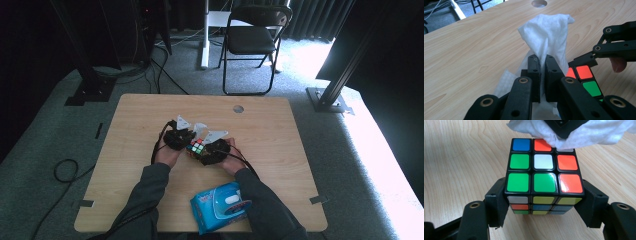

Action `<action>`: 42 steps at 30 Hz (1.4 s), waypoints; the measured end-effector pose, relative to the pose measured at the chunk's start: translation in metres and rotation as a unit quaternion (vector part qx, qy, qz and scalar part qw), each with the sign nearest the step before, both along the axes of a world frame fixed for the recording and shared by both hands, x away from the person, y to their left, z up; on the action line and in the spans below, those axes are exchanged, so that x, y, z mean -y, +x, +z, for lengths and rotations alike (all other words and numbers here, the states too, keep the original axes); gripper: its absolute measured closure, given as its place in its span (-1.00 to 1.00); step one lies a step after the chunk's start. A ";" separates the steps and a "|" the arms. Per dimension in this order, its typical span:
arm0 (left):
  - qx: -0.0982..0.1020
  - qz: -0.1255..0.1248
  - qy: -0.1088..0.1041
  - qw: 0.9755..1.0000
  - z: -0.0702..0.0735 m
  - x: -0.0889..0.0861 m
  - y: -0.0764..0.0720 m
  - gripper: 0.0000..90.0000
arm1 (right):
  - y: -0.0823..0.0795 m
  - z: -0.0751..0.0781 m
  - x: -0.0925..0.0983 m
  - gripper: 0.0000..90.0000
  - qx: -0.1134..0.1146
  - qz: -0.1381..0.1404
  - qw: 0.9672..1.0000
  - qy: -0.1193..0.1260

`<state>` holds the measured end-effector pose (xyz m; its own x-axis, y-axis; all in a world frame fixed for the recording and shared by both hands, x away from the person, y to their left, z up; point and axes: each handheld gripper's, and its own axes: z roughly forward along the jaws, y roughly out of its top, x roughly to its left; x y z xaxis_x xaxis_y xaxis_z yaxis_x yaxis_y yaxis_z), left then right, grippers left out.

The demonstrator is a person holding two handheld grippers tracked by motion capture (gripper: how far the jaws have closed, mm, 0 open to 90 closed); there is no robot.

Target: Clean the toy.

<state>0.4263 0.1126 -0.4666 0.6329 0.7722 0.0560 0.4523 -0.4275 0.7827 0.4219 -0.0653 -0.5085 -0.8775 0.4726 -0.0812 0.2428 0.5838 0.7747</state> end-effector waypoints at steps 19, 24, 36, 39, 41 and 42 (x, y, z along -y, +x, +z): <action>-0.001 -0.046 -0.018 0.999 -0.002 0.012 -0.012 0.89 | 0.001 0.000 0.002 -0.24 -0.006 -0.005 1.000 0.010; -0.004 -0.062 -0.018 0.998 -0.003 0.016 -0.014 0.89 | 0.000 -0.001 0.002 -0.24 -0.006 -0.005 1.000 0.009; -0.008 -0.089 -0.021 0.996 -0.003 0.024 -0.018 0.90 | 0.001 -0.001 0.002 -0.24 -0.006 -0.004 1.000 0.011; -0.006 -0.092 -0.020 0.996 -0.003 0.024 -0.018 0.90 | 0.001 -0.001 0.002 -0.24 -0.005 -0.004 1.000 0.011; -0.004 -0.091 -0.019 0.996 -0.003 0.023 -0.018 0.89 | 0.001 -0.001 0.002 -0.24 -0.005 -0.003 1.000 0.011; -0.003 -0.090 -0.019 0.996 -0.003 0.023 -0.017 0.89 | 0.000 -0.001 0.002 -0.24 -0.004 -0.002 1.000 0.010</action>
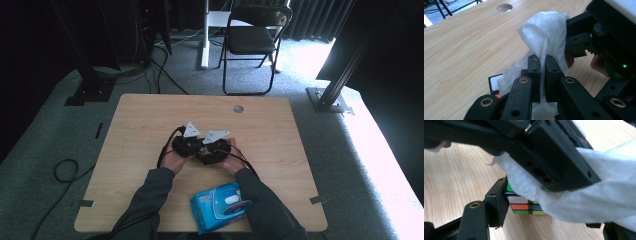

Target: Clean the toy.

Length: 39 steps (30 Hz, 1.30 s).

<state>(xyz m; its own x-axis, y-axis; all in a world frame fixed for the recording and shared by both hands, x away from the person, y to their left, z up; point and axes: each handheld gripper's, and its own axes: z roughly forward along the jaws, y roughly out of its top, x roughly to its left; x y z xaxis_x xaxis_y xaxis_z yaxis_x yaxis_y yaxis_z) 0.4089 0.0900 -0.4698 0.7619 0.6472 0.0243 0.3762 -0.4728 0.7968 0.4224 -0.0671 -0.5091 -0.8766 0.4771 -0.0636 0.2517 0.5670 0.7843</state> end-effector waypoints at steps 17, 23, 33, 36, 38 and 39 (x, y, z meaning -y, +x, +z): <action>0.003 0.044 0.006 0.999 0.002 -0.023 0.007 0.90 | -0.001 0.000 -0.001 -0.24 0.002 0.006 1.000 -0.003; 0.005 0.057 0.006 0.998 0.002 -0.030 0.007 0.90 | 0.000 0.000 0.000 -0.24 0.002 0.002 1.000 -0.002; 0.003 0.056 0.004 0.998 0.000 -0.032 0.004 0.90 | 0.000 0.000 0.000 -0.24 0.002 -0.002 1.000 -0.004; 0.002 0.052 0.000 0.999 0.000 -0.031 0.001 0.90 | 0.000 0.000 0.000 -0.24 0.001 -0.004 1.000 -0.003; 0.002 0.048 0.000 0.999 -0.001 -0.030 -0.001 0.90 | 0.000 0.000 0.000 -0.24 0.001 -0.005 1.000 -0.004; 0.002 0.046 0.000 0.999 -0.001 -0.030 -0.001 0.90 | 0.000 0.000 0.000 -0.24 0.000 -0.005 1.000 -0.004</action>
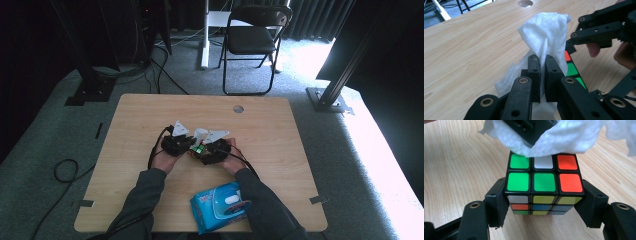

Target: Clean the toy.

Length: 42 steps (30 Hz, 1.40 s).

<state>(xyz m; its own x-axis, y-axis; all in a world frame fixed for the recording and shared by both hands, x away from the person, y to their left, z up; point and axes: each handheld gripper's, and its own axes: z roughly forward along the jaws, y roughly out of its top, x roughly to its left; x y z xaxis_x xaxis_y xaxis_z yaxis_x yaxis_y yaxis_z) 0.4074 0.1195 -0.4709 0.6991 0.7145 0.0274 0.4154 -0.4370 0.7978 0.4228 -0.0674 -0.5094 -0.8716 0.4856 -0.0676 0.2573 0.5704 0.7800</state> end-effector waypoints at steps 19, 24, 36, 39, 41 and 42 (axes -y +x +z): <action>0.003 -0.045 -0.004 0.999 -0.003 0.024 -0.019 0.90 | 0.000 0.000 0.000 -0.24 -0.002 -0.002 1.000 0.001; 0.005 -0.052 -0.002 0.999 -0.002 0.025 -0.022 0.90 | 0.000 0.000 0.000 -0.24 -0.001 -0.002 1.000 0.003; 0.015 -0.027 0.003 1.000 -0.004 0.007 -0.025 0.89 | 0.000 0.000 0.000 -0.24 0.000 0.000 1.000 0.001; 0.019 -0.014 0.011 1.000 -0.003 0.001 -0.022 0.89 | -0.001 0.000 0.000 -0.24 0.000 0.000 1.000 0.000; 0.019 -0.005 0.009 1.000 -0.002 -0.005 -0.019 0.89 | 0.000 0.000 0.000 -0.24 0.001 0.002 1.000 0.000; 0.019 0.000 0.009 1.000 -0.002 -0.008 -0.017 0.89 | 0.000 0.000 0.000 -0.24 0.001 0.003 1.000 0.000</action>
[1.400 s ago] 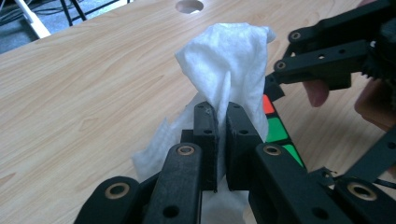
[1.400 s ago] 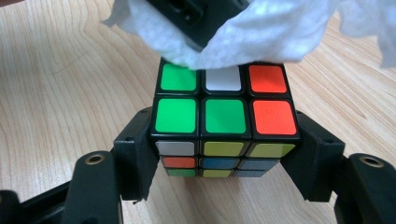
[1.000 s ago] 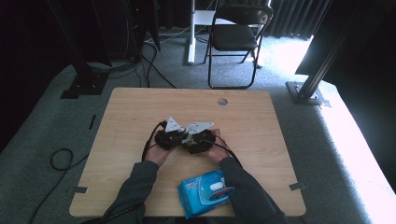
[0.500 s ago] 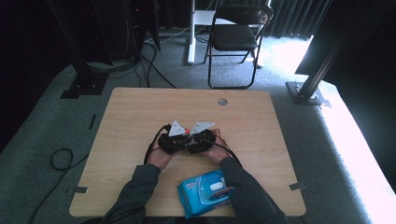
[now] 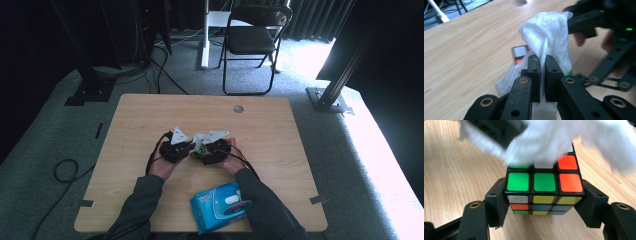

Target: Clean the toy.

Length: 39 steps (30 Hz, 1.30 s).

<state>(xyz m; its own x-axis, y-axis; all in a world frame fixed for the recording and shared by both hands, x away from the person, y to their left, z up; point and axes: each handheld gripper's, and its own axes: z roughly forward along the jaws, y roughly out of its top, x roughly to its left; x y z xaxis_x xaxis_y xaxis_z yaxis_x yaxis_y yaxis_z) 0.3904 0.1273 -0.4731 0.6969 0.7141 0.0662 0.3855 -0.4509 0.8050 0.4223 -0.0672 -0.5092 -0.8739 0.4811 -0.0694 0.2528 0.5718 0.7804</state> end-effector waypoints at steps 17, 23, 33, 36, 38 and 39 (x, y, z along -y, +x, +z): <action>-0.013 0.056 -0.010 0.998 -0.005 -0.031 0.014 0.90 | -0.001 0.000 -0.001 -0.24 0.000 0.003 1.000 -0.002; -0.019 0.049 -0.023 0.998 -0.005 -0.030 0.016 0.89 | -0.002 0.000 -0.001 -0.24 0.003 0.008 1.000 -0.005; -0.023 0.042 -0.027 0.998 -0.005 -0.023 0.020 0.89 | -0.003 0.000 -0.002 -0.24 0.003 0.014 1.000 -0.005; -0.022 0.041 -0.029 0.999 -0.003 -0.022 0.021 0.90 | -0.003 0.000 -0.002 -0.24 0.003 0.015 1.000 -0.005; -0.024 0.039 -0.029 0.999 -0.002 -0.020 0.021 0.89 | -0.003 0.000 -0.002 -0.24 0.004 0.016 1.000 -0.005; -0.025 0.037 -0.028 0.999 -0.002 -0.020 0.021 0.90 | -0.003 0.000 -0.002 -0.24 0.004 0.016 1.000 -0.005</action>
